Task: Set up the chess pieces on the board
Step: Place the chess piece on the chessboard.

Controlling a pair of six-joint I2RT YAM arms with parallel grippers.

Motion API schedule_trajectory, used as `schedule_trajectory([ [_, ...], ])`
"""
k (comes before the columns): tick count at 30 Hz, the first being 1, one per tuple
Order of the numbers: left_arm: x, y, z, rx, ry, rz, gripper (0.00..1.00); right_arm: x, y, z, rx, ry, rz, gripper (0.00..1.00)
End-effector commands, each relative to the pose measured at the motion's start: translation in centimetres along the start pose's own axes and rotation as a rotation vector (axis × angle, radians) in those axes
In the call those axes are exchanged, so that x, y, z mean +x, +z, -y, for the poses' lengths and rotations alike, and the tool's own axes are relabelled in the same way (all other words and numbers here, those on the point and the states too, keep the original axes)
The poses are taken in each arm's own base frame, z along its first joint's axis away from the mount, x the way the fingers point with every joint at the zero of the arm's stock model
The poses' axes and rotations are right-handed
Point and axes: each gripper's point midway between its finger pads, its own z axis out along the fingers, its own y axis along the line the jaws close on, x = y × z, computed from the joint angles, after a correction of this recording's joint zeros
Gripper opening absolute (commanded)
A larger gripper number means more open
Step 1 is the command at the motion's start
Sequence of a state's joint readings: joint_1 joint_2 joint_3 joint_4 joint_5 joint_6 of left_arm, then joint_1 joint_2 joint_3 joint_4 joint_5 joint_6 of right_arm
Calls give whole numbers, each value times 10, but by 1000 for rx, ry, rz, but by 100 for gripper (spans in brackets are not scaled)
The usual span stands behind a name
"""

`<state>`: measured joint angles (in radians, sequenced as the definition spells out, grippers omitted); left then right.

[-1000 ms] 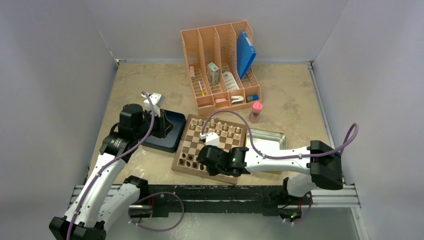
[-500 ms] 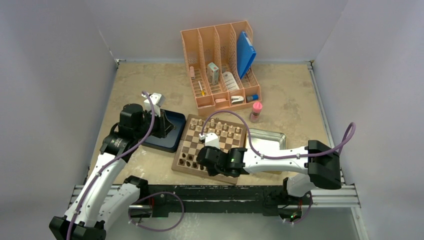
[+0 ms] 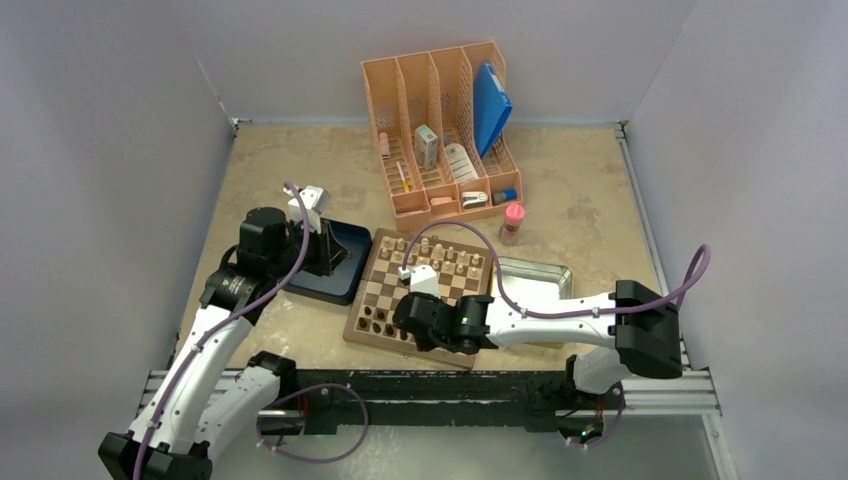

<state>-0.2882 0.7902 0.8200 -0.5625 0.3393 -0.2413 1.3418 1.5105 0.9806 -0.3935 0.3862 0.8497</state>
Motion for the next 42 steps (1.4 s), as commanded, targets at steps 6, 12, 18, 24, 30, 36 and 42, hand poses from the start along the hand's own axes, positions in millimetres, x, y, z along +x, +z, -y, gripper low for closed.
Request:
schedule_trajectory([
  [6,-7,2,-1,7,33,29,0,-12,0,3,36,-22,39,13],
  [12,-7,2,-1,7,32,28,0,-15,-1,3,25,-9,48,13],
  [18,-6,3,-1,7,32,24,0,-15,0,4,23,-9,43,14],
  [24,-7,3,-1,7,32,26,0,-14,3,3,19,-15,36,16],
  [30,-6,2,-1,7,31,24,0,-15,0,-2,-2,-10,29,16],
  [36,-6,2,-1,7,30,25,0,-10,2,-3,-8,-14,11,24],
  [42,-6,3,-1,3,25,25,0,-22,-8,-7,-21,-3,39,35],
])
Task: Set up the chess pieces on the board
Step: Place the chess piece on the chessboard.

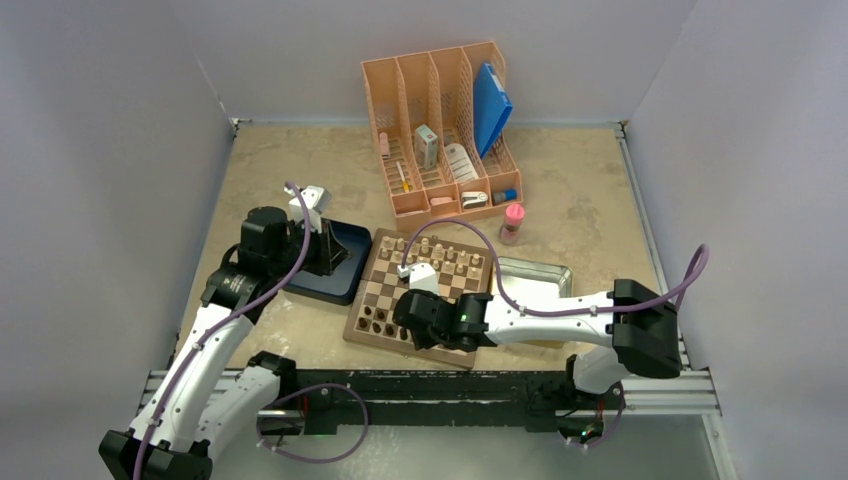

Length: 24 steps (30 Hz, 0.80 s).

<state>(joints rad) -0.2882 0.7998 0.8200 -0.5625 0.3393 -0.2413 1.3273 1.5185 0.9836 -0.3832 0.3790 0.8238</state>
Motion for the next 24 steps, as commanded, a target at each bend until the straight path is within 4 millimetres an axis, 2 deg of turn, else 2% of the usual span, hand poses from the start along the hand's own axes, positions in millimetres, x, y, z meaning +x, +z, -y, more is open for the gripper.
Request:
schedule_trajectory([
  [1,-9,1,0,2,23,39,0,-22,-13,-10,-25,11,45,36],
  [8,-12,-1,9,39,-2,16,0,-48,-42,-8,-36,40,127,52],
  [12,-20,-3,23,96,-42,-11,0,-71,-72,-7,-79,72,217,59],
  [14,-21,-3,29,124,-70,-46,0,-87,-96,-5,-115,106,281,61],
  [15,-21,-3,33,139,-83,-66,0,-94,-107,-6,-141,120,312,65],
  [16,-21,-2,36,156,-95,-84,0,-100,-119,-6,-171,133,344,83],
  [17,-20,0,39,173,-105,-99,0,-106,-129,-4,-196,138,378,97],
  [22,-15,9,45,176,-148,-166,0,-123,-170,20,-208,203,499,99],
  [24,-16,13,53,186,-144,-166,0,-129,-184,29,-212,231,542,99],
])
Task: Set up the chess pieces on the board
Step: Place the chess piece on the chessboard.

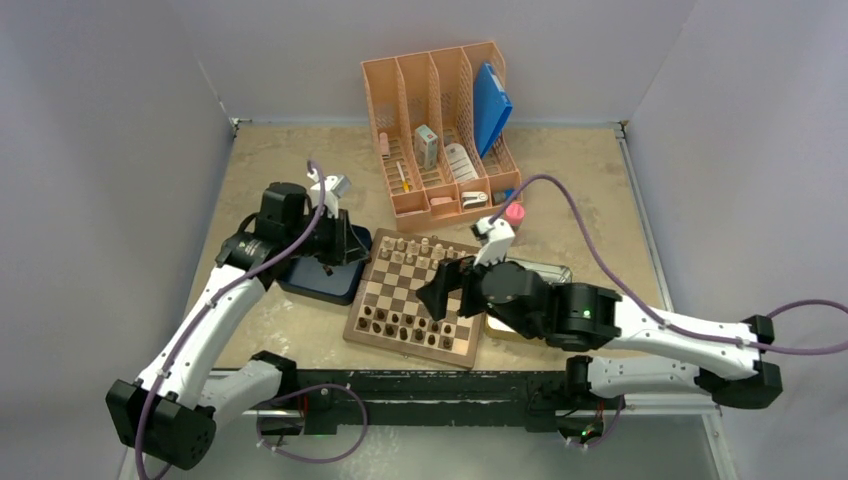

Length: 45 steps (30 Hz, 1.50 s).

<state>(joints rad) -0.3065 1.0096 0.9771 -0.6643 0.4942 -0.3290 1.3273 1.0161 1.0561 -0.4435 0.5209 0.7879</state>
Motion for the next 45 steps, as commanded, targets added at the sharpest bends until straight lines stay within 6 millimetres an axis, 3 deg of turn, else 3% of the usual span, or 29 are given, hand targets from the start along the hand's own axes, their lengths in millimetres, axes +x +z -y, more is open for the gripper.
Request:
schedule_trajectory([
  [1,-11,1,28,59,5,16,0,-38,-23,10,22,41,133,99],
  [10,0,37,71,33,67,-29,0,-76,-68,11,-62,111,245,99],
  [16,9,59,106,40,155,-9,0,-111,-113,14,-143,163,353,99],
  [20,27,77,130,55,207,-21,0,-135,-143,26,-163,191,449,99],
  [23,53,94,149,64,258,-67,0,-143,-155,36,-145,217,483,99],
  [29,95,119,178,94,329,-107,0,-148,-162,42,-134,245,505,99],
  [34,122,135,191,96,382,-154,0,-147,-160,40,-139,245,503,99],
  [45,167,149,181,44,426,-233,0,-143,-154,37,-147,239,493,99],
])
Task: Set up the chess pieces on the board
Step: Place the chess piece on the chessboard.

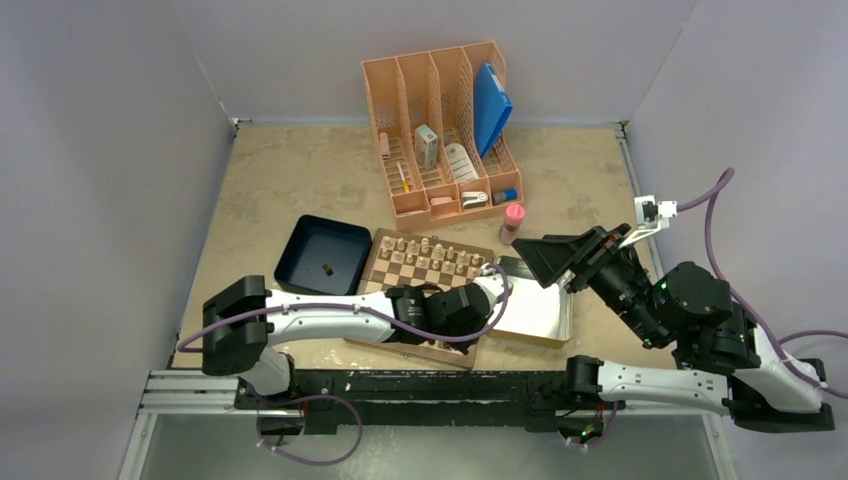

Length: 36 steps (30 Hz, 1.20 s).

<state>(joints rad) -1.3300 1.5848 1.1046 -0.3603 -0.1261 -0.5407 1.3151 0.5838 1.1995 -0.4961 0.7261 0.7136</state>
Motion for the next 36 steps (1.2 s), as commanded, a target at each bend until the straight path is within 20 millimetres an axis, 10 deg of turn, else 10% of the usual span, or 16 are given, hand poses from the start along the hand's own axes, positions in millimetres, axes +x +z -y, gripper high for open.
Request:
schedule_trajectory([
  [1,-11,4,6,-6,-20,49,0,-8,-1,-3,-8,15,32,99],
  [36,27,22,-10,-96,-12,-67,0,13,6,-7,-27,-4,-28,99],
])
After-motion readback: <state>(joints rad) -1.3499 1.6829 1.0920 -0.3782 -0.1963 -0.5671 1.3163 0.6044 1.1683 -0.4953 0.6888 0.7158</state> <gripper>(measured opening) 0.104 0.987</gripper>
